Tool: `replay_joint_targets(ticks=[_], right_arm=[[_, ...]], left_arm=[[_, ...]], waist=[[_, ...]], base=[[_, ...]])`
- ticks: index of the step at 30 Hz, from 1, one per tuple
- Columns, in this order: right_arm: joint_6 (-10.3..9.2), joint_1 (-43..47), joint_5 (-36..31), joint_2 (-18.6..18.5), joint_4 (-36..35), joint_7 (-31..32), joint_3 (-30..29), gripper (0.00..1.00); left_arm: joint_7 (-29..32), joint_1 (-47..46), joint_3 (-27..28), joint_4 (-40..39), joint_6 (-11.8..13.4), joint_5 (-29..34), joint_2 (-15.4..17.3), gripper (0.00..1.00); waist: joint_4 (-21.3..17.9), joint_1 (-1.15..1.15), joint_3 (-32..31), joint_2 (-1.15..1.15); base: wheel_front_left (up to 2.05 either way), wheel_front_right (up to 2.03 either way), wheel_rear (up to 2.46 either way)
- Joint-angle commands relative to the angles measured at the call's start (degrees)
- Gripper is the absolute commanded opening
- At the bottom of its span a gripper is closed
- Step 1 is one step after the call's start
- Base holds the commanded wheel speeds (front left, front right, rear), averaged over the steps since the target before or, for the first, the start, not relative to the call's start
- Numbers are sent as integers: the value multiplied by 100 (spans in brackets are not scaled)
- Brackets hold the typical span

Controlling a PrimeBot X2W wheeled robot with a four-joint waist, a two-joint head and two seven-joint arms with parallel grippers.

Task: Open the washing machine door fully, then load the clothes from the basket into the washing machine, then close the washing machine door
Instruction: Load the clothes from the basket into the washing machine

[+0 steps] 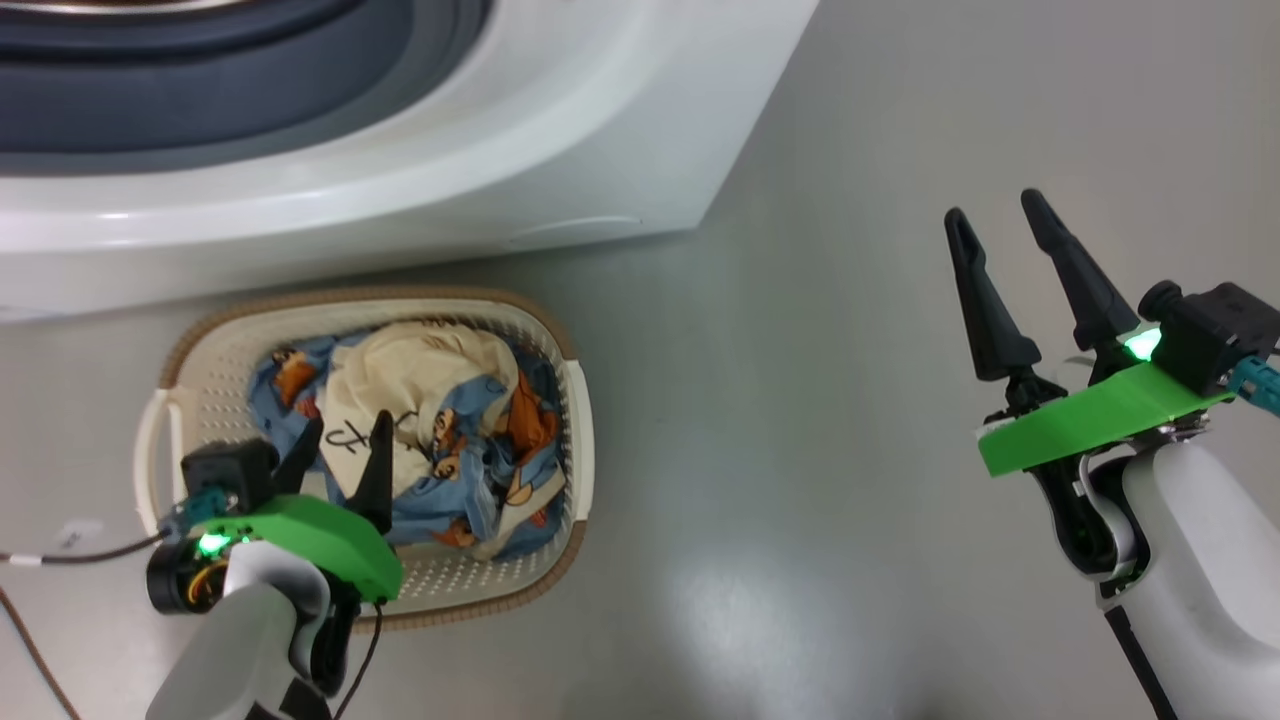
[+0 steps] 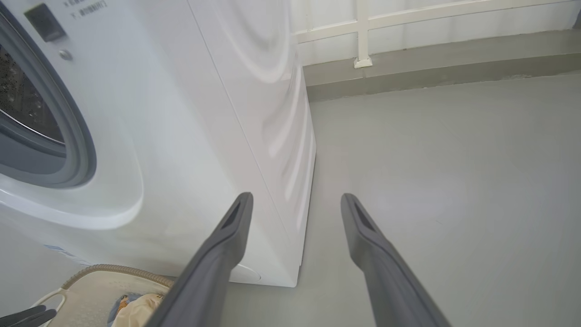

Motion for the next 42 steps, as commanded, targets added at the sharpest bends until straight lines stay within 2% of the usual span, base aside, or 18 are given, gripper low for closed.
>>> replay_joint_targets(ticks=[1, 7, 18, 30, 33, 35, 42], right_arm=[[25, -1, -50, -12, -154, -70, 77, 100], [25, -183, -98, 17, -252, -70, 62, 100], [25, -362, -139, 167, -360, -70, 42, 100], [25, -397, -180, 344, -453, -70, 6, 100], [25, -404, -202, 403, -475, -70, 40, 100], [25, -391, -207, 426, -489, -70, 45, 100], [25, -348, -231, 442, -497, -70, 45, 100]], left_arm=[[-22, -155, 51, 136, -32, -68, 129, 100], [126, -642, -438, 692, -36, -283, 131, 100], [573, -1420, -1118, 1466, -37, -508, 401, 100], [691, -2054, -1363, 1936, -36, -532, 690, 100], [693, -2275, -1351, 2032, 106, -534, 742, 100], [687, -2369, -1408, 2065, 116, -495, 728, 100], [1308, -2396, -1543, 2122, 43, -516, 715, 100]], waist=[[-180, 0, 478, 0], [-348, 0, 900, 0], [-661, 0, 1635, 0], [-871, 0, 2114, 0], [-925, 0, 2195, 0], [-970, 0, 2226, 0], [-1033, 0, 2251, 0]], base=[[0, 0, 0], [0, 0, 0], [0, 0, 0], [0, 0, 0], [0, 0, 0], [0, 0, 0], [0, 0, 0]])
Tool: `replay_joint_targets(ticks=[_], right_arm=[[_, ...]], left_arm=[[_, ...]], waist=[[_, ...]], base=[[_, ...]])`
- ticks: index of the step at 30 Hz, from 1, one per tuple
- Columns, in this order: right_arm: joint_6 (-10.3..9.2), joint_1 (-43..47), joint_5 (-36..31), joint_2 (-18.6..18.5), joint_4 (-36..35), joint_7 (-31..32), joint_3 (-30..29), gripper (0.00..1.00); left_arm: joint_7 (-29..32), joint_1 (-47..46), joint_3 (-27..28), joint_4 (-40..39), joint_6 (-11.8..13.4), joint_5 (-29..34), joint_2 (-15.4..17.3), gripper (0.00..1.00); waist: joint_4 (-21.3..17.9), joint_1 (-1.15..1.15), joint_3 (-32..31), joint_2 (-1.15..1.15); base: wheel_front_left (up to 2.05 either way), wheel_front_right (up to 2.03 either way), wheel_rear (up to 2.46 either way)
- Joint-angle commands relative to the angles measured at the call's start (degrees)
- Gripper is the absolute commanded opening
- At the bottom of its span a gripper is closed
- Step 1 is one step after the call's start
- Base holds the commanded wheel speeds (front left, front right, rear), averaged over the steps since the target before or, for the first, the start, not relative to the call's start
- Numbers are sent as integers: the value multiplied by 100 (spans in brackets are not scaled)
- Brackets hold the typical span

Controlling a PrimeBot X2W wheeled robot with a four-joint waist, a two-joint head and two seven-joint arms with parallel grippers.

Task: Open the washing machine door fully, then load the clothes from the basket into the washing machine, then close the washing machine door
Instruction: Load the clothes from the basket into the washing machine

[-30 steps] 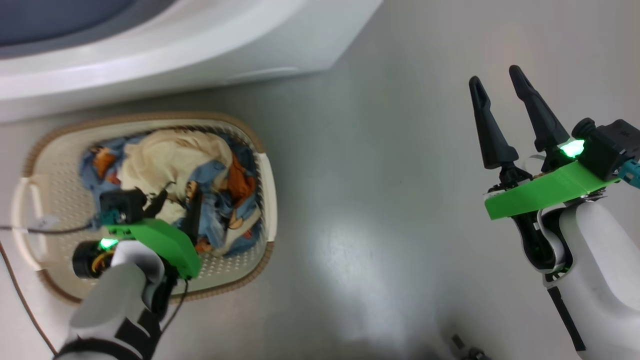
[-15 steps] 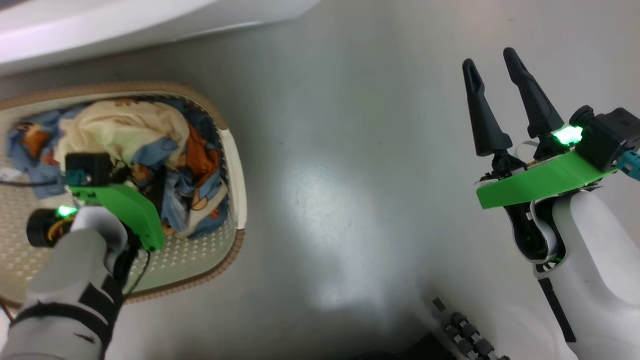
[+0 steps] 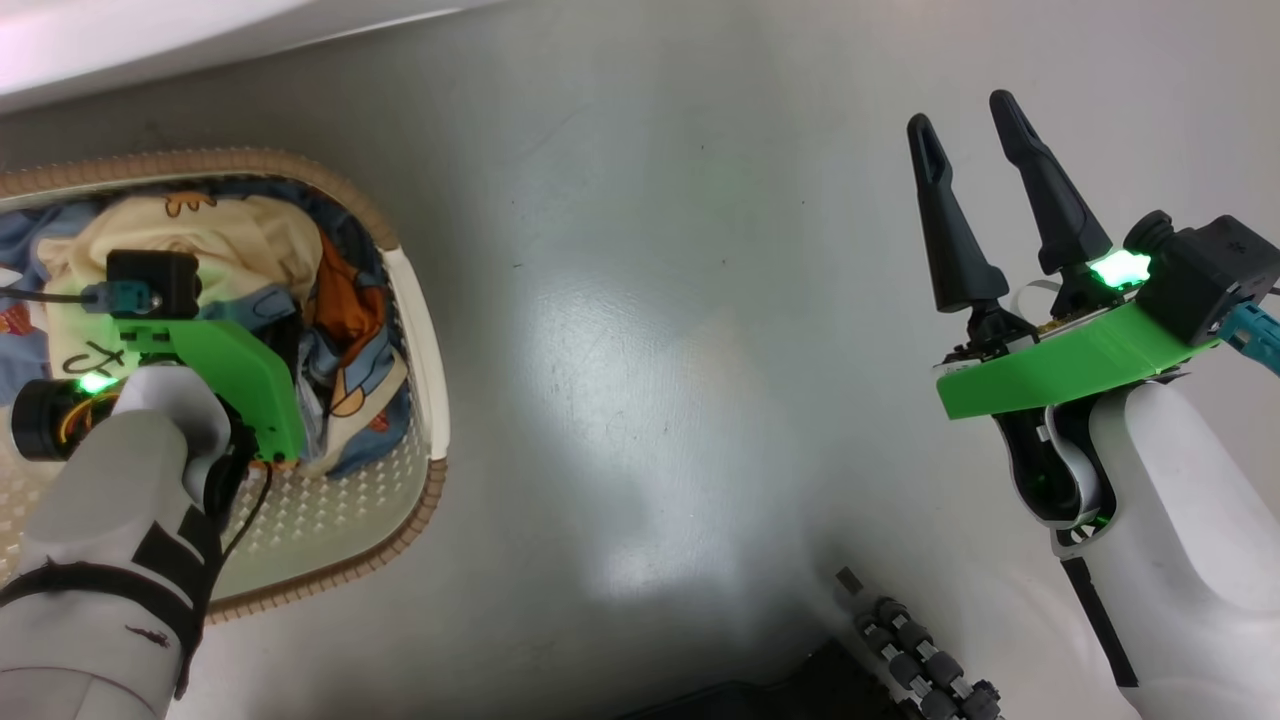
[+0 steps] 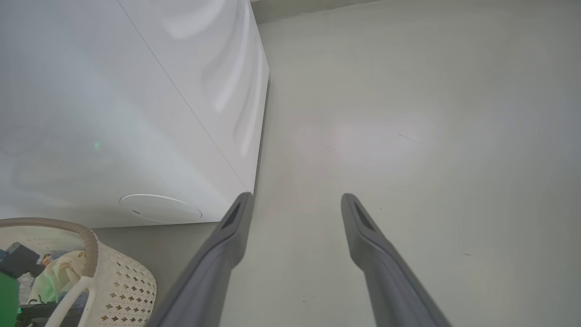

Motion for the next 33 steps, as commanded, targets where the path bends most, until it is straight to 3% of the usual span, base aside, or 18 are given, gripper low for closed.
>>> replay_joint_targets(ticks=[1, 5, 6, 7, 15, 26, 33], right_arm=[[25, 228, -69, 2, -115, -45, 78, 100], [25, 226, -62, -13, -105, -45, 86, 100], [25, 222, -59, -16, -103, -45, 89, 100], [25, 217, -59, -20, -101, -45, 91, 100], [25, 231, -59, -32, -23, -45, 86, 100], [25, 214, 8, -32, 162, -45, 230, 100], [25, 355, 127, -92, 341, -45, 344, 100]], left_arm=[[13, 115, 54, 10, -2, -37, 175, 100], [15, 115, 41, 20, 105, -44, 186, 100], [-2, 116, 41, 22, 126, -47, 191, 46], [-45, 116, 45, 23, 128, -55, 194, 0], [-236, 250, 101, 30, 48, -210, 86, 0], [-980, 1001, 214, 17, -85, -569, -119, 0], [-1286, 1658, 97, -648, -94, -967, -138, 0]], waist=[[-6, 0, -5, 0], [-28, 0, -23, 0], [-36, 0, -30, 0], [-42, 0, -37, 0], [46, 0, -272, 0], [244, 0, -1216, 0], [445, 0, -1978, 0]], base=[[0, 0, 0], [0, 0, 0], [0, 0, 0], [0, 0, 0], [0, 0, 0], [0, 0, 0], [0, 0, 0]])
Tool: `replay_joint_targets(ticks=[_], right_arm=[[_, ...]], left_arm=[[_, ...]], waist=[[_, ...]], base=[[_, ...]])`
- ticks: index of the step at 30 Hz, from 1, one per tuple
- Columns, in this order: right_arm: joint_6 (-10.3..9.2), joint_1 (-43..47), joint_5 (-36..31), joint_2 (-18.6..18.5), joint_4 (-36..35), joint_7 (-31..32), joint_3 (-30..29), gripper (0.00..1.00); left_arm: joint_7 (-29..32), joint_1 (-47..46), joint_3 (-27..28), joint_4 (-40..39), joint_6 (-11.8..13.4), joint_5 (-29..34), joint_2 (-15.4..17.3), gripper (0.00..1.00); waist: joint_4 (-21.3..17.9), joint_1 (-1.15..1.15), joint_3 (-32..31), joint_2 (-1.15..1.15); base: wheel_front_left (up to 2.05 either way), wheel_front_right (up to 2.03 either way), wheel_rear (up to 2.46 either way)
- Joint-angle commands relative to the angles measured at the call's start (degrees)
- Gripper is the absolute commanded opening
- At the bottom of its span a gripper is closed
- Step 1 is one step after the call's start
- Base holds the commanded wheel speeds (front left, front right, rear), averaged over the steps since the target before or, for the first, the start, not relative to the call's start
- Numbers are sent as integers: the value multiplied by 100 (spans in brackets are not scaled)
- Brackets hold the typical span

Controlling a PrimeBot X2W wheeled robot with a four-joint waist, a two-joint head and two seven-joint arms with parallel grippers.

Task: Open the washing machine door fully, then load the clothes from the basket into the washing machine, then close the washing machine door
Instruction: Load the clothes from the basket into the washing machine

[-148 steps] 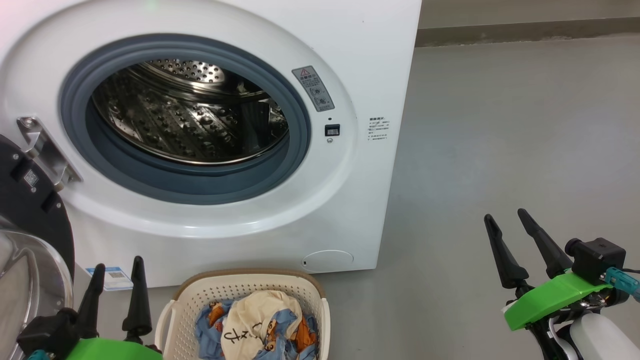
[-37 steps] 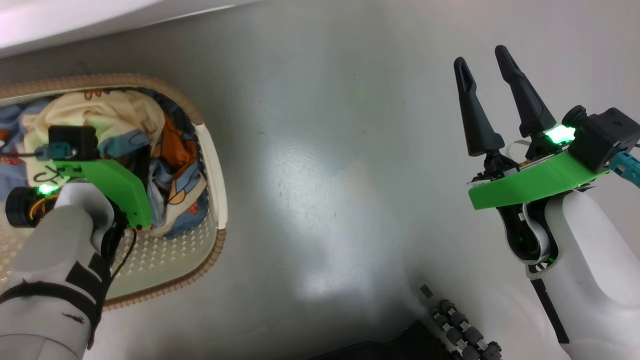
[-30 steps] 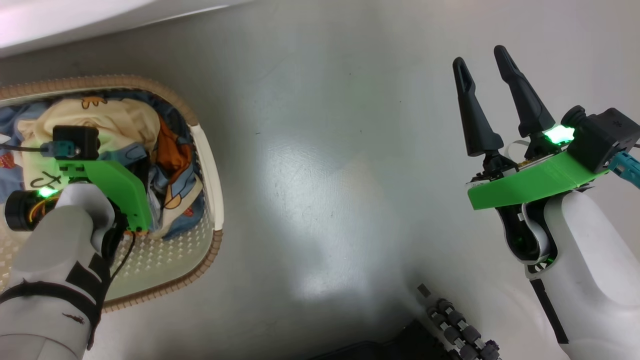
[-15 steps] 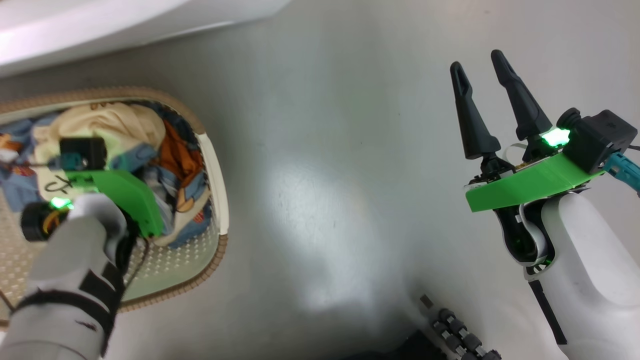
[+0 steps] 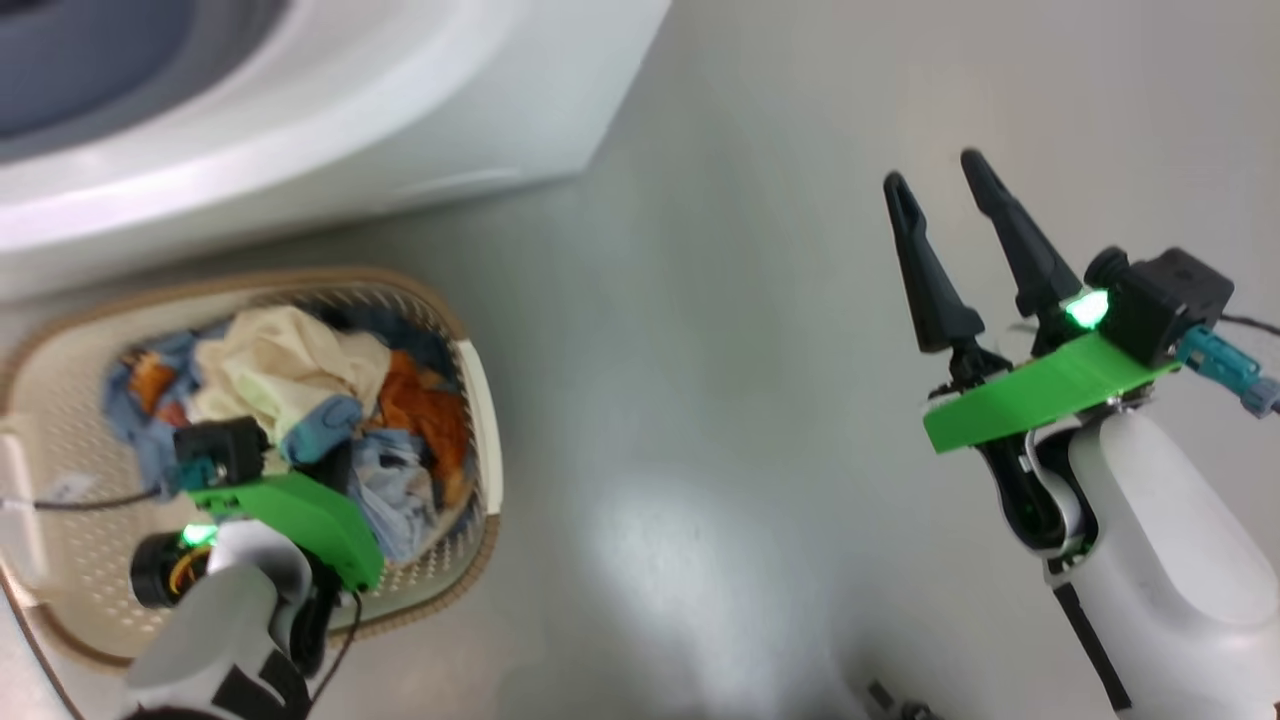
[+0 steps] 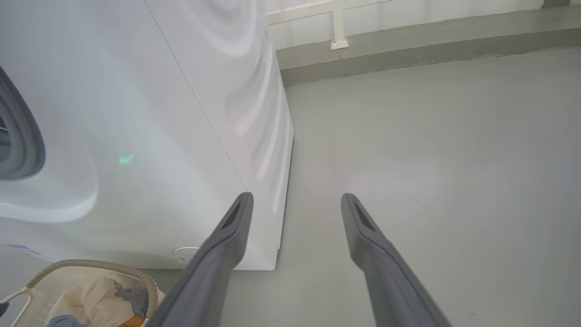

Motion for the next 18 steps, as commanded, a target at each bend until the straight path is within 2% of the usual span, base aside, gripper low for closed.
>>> replay_joint_targets(ticks=[1, 10, 18], right_arm=[[25, 307, 62, -62, -54, -45, 109, 100], [25, 642, 216, -235, 166, -45, 110, 100], [25, 1045, 322, -360, 269, -45, 13, 100]], left_arm=[[-101, 288, 65, -175, 3, -103, 179, 0], [-232, 969, -8, -996, 2, -590, 314, 0], [-237, 1676, 720, -2151, 2, -493, 476, 0]], waist=[[246, 0, -628, 0], [624, 0, -1642, 0], [925, 0, -2503, 0]], base=[[0, 0, 0], [0, 0, 0], [0, 0, 0]])
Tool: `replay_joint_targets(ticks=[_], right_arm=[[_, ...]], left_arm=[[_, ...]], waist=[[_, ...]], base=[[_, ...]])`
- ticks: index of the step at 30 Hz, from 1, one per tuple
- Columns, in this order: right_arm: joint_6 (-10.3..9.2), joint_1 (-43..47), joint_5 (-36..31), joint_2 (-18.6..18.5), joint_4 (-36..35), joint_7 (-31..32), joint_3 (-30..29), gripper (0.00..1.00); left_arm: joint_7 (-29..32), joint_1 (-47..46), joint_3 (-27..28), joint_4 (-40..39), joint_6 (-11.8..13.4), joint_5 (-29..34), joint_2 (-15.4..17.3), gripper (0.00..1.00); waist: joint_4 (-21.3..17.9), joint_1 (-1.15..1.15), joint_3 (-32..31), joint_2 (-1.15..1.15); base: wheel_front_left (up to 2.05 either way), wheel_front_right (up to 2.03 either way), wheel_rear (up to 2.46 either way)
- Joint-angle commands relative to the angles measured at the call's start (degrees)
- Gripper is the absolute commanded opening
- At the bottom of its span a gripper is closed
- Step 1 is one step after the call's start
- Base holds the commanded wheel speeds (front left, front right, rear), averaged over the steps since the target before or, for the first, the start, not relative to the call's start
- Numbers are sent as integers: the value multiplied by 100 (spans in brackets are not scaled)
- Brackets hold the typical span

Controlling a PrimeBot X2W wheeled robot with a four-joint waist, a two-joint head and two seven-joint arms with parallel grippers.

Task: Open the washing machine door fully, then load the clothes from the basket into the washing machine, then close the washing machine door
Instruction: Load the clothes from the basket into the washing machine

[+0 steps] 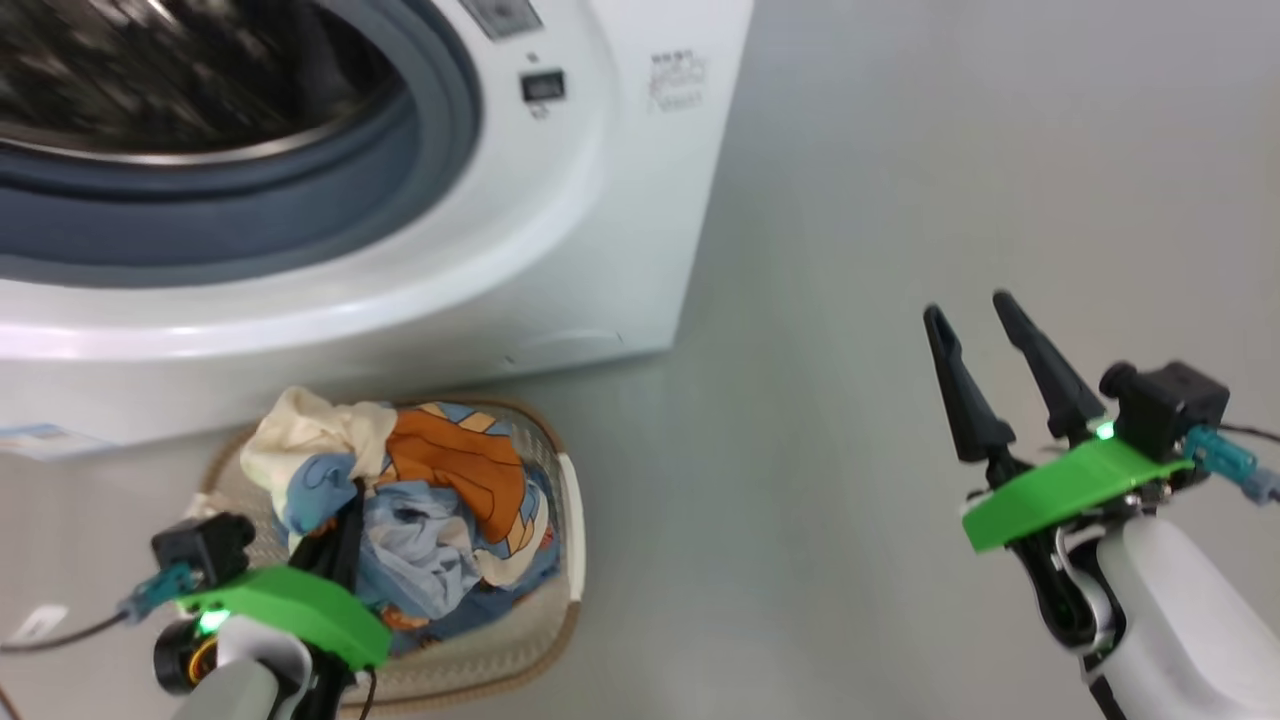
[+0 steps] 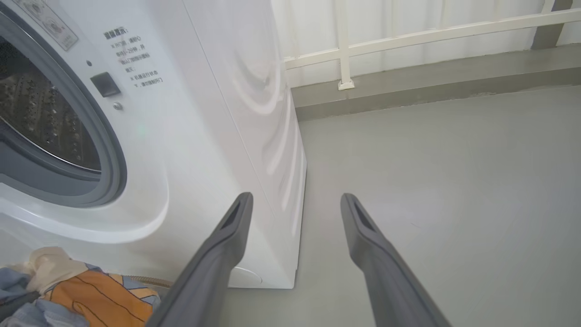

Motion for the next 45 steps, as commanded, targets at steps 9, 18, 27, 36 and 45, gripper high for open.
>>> replay_joint_targets(ticks=[9, 18, 27, 36, 45], right_arm=[[25, 620, 126, -183, -44, -45, -4, 100], [25, 908, 170, -242, -52, -45, -10, 100], [25, 1006, 166, -355, -94, -45, 6, 100], [25, 1036, 146, -430, -144, -45, 1, 100], [25, 974, 120, -464, -188, -45, 32, 100]], left_arm=[[-77, 928, 1251, -1452, 4, 642, -4, 0], [-77, 1414, 1921, -2597, 111, 1348, -346, 0], [-77, 1690, 2067, -3329, 406, 1884, -328, 0], [-77, 1780, 2094, -3707, 541, 2058, -427, 0], [-77, 1065, 2071, -3676, 525, 2271, -395, 0]], waist=[[577, 0, -1383, 0], [707, 0, -1814, 0], [705, 0, -1996, 0], [677, 0, -2005, 0], [643, 0, -1741, 0]], base=[[0, 0, 0], [0, 0, 0], [0, 0, 0], [0, 0, 0], [0, 0, 0]])
